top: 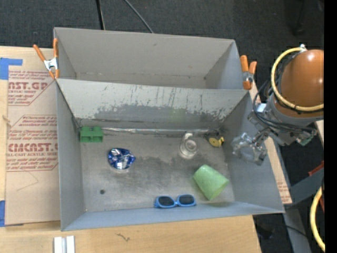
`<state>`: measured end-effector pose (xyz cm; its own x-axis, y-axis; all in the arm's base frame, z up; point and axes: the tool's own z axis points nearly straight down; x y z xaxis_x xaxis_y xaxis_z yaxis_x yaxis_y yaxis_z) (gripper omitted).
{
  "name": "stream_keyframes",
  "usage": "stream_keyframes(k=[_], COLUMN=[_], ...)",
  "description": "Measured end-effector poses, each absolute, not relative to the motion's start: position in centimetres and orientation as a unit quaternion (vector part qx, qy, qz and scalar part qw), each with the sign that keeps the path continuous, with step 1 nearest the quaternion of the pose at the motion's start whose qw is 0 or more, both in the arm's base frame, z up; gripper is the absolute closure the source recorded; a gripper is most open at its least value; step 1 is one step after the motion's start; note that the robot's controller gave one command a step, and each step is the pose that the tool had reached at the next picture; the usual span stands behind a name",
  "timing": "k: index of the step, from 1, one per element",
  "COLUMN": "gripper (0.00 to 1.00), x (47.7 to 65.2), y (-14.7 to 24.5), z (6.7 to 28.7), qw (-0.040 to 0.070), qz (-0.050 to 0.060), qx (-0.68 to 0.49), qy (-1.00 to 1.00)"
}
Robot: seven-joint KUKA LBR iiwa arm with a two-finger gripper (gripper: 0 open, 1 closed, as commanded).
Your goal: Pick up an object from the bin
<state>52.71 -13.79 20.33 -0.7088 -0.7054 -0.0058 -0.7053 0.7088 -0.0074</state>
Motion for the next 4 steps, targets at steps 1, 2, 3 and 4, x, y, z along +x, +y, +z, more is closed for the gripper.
stream_keyframes(k=[1, 2, 3, 4], gripper=[0.0, 0.0, 0.0, 1.0], x=[52.6, 49.7, 49.2, 49.3], y=[-13.8, -9.9, -5.8, -6.1], z=[19.8, 10.6, 7.2, 7.4], qw=[0.001, -0.003, -0.001, 0.001], qz=[0.001, 0.004, 0.002, 0.001], qx=[-0.382, -0.389, -0.42, -0.419], qy=[0.924, 0.921, 0.907, 0.908])
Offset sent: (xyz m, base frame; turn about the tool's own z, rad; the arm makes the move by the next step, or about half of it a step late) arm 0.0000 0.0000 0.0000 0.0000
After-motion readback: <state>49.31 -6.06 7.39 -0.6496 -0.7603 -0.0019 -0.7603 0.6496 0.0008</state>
